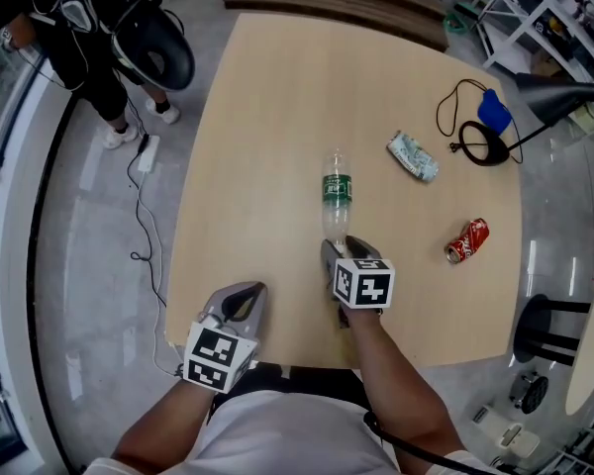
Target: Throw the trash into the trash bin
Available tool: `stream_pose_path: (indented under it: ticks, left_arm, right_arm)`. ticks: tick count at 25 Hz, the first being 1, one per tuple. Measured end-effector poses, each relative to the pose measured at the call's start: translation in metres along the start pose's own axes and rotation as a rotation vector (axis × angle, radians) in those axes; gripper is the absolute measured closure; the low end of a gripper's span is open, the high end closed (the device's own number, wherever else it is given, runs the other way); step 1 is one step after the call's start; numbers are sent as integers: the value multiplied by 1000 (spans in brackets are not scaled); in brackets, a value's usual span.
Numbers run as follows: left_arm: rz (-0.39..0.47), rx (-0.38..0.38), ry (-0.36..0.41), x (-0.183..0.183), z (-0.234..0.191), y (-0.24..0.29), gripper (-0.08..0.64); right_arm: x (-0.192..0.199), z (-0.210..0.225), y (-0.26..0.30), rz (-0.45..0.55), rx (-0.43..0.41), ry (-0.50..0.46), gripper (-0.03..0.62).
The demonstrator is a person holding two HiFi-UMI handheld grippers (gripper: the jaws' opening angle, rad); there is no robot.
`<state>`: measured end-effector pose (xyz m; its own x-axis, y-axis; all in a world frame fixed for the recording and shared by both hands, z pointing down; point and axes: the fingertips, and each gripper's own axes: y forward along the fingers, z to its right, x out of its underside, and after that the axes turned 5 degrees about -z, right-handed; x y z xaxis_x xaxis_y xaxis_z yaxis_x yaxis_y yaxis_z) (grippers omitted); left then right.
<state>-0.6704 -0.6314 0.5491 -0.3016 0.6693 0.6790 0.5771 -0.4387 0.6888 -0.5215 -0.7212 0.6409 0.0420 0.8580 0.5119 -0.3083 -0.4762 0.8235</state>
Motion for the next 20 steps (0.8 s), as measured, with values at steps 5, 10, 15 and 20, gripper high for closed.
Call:
stream_pose_path:
  ticks: [5,10,15,20]
  left_arm:
    - [-5,-18,-21,3,-5,-1,554]
    - [13,-35,-35,-4,-11,-2,554]
    - [31,-24,-34,-9,-10,-4,554]
    - [33,3,-17,-6,-4,-1,554]
  right_arm:
    - [5,2,11,-36,15,-8,383]
    - [8,7,13,-47,37,-25,436]
    - [3,5,3,-23,28,-49,439]
    - [-1,3,-15,12,18,-77,439]
